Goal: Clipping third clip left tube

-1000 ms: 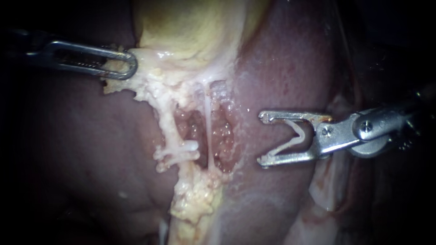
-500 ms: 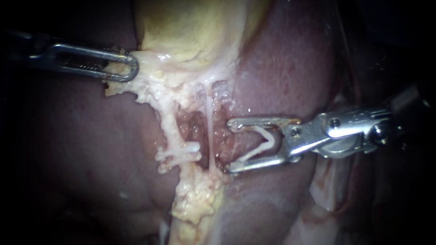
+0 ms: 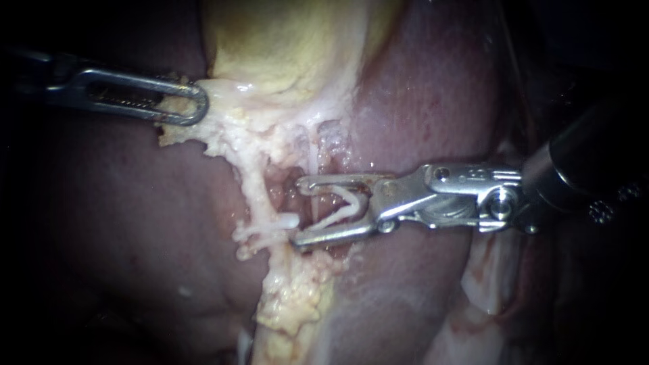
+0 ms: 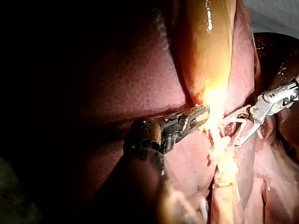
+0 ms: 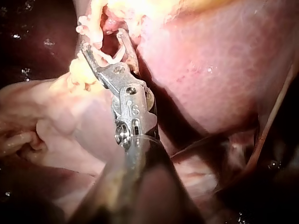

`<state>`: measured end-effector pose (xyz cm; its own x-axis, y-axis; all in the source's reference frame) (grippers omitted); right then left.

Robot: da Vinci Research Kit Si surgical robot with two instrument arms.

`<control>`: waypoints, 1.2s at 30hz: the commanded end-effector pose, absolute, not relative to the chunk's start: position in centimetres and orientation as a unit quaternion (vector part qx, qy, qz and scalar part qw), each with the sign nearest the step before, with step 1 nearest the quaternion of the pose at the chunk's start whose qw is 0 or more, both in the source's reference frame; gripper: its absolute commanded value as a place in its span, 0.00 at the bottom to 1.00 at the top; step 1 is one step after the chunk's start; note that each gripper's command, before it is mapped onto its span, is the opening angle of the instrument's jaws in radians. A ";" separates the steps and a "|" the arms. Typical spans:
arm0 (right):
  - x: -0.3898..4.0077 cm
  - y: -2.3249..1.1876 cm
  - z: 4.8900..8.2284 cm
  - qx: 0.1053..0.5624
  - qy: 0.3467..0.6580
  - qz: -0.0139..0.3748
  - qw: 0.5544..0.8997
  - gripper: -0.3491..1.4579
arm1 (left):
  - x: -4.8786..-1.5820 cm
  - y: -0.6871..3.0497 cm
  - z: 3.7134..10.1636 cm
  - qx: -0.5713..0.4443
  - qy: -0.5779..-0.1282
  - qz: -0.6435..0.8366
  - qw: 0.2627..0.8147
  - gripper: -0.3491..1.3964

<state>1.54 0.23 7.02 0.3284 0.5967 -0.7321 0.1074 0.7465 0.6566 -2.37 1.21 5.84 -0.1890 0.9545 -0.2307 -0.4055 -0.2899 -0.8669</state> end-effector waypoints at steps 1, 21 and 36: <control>1.54 0.23 7.05 0.315 0.557 0.163 0.751 0.47 | -2.37 1.21 5.85 -0.406 -0.338 0.693 0.491 0.00; 1.98 0.32 7.17 0.367 0.607 0.153 0.688 0.45 | -2.38 1.20 5.86 -0.406 -0.336 0.693 0.491 0.00; 2.37 0.49 7.13 0.368 0.634 0.189 0.653 0.45 | -2.39 1.18 5.91 -0.408 -0.336 0.693 0.490 0.00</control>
